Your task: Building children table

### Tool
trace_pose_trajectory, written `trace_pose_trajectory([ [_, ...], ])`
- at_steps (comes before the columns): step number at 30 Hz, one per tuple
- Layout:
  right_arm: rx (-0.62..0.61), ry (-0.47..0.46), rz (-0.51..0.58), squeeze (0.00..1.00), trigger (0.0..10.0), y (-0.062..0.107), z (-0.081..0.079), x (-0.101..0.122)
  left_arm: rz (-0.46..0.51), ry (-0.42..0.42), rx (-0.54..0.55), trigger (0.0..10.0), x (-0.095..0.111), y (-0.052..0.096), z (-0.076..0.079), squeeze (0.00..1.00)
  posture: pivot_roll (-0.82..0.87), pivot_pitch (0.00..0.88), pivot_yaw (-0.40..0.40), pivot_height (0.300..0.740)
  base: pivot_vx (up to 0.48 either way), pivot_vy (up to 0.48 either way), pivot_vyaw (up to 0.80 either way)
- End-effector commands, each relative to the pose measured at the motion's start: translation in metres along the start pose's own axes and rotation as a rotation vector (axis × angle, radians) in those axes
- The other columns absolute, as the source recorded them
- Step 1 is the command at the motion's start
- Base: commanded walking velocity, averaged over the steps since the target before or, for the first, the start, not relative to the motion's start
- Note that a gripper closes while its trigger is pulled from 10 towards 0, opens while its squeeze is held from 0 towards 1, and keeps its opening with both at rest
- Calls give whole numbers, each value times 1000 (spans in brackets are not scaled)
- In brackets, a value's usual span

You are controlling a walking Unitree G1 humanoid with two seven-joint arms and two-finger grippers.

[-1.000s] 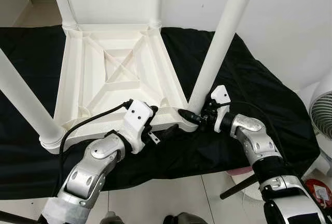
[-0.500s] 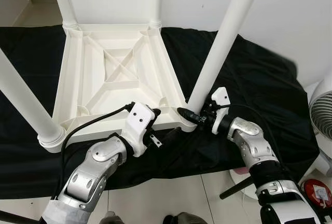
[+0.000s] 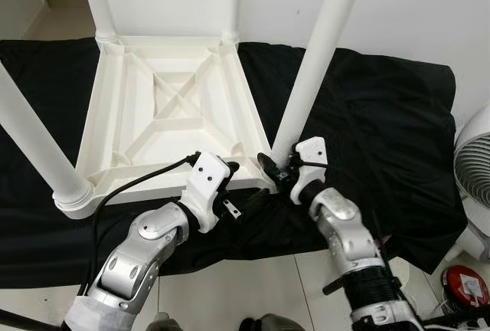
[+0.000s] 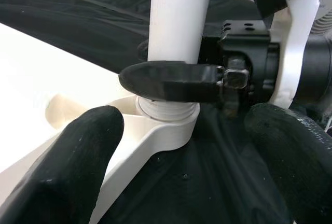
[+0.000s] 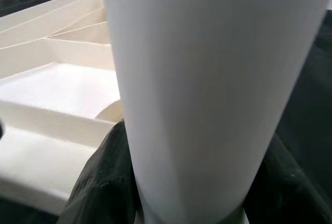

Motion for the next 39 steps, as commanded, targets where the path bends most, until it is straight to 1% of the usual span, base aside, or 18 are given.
trace_pose_trajectory([
  [1,-116,8,-16,0,10000,0,10,2,-10,-4,-31,10000,-2,-2,4,0,65,14,-84,740,0,0,0],
  [7,-162,6,-4,0,10000,4,2,8,-8,-1,-39,10000,-2,-4,7,0,68,12,-90,740,0,0,0],
  [8,-147,1,6,816,10000,4,-2,9,-7,1,-39,10000,-3,-3,7,0,68,11,-92,740,0,0,0],
  [9,-147,1,6,816,10000,4,-2,9,-7,1,-39,10000,-3,-3,7,0,68,11,-92,740,0,0,0],
  [10,-141,5,12,1000,10000,5,-5,11,-7,2,-39,10000,-3,-3,7,0,68,11,-92,740,0,0,0],
  [16,-121,-8,28,1000,10000,5,-8,18,-5,6,-39,10000,-3,-3,8,0,72,13,-93,740,0,0,0],
  [17,-87,-22,39,0,10000,6,-9,19,-7,7,-39,10000,-3,-2,8,0,73,16,-92,740,0,0,0],
  [19,-62,-15,49,0,10000,8,-9,21,-8,7,-40,10000,-3,-2,9,0,72,18,-91,740,0,0,0],
  [20,3,-18,68,0,10000,11,-6,22,-13,7,-44,10000,-4,-1,9,0,71,18,-89,740,0,0,0],
  [23,25,-20,73,0,10000,12,-5,22,-15,7,-46,10000,-4,0,10,0,71,18,-89,740,0,0,0],
  [25,105,-20,76,0,10000,15,-3,21,-19,3,-50,10000,-4,1,9,0,71,18,-89,740,0,0,0],
  [28,215,13,66,0,10000,18,3,18,-21,-3,-49,10000,-2,3,6,0,69,18,-79,740,0,0,0],
  [29,215,13,66,0,10000,18,3,18,-21,-3,-49,10000,-2,3,6,0,69,18,-79,740,0,0,0],
  [31,287,45,62,0,10000,20,9,15,-23,-7,-49,10000,-1,3,4,0,69,18,-78,740,0,0,0],
  [34,407,79,48,0,10000,18,14,10,-26,-12,-51,10000,0,4,2,0,73,17,-67,740,0,0,0],
  [35,407,79,48,0,10000,18,14,10,-26,-12,-51,10000,0,4,2,0,73,17,-67,740,0,0,0],
  [36,447,104,39,0,10000,16,14,8,-29,-14,-54,10000,0,5,2,0,75,16,-65,740,0,0,0],
  [39,486,126,26,0,10000,11,13,5,-34,-19,-56,10000,0,6,1,0,80,13,-56,740,0,0,0],
])
Point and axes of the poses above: a point about 5 cm out from each wrist's last joint towards the gripper, its own y axis pointing back from the gripper into the wrist, its own x axis along the axis of the wrist's last joint, z = x × y, the point moved 4 cm from there along -y, pointing out of the wrist towards the gripper, and after that the axes turned 9 degrees about y, right-handed, at the moved point
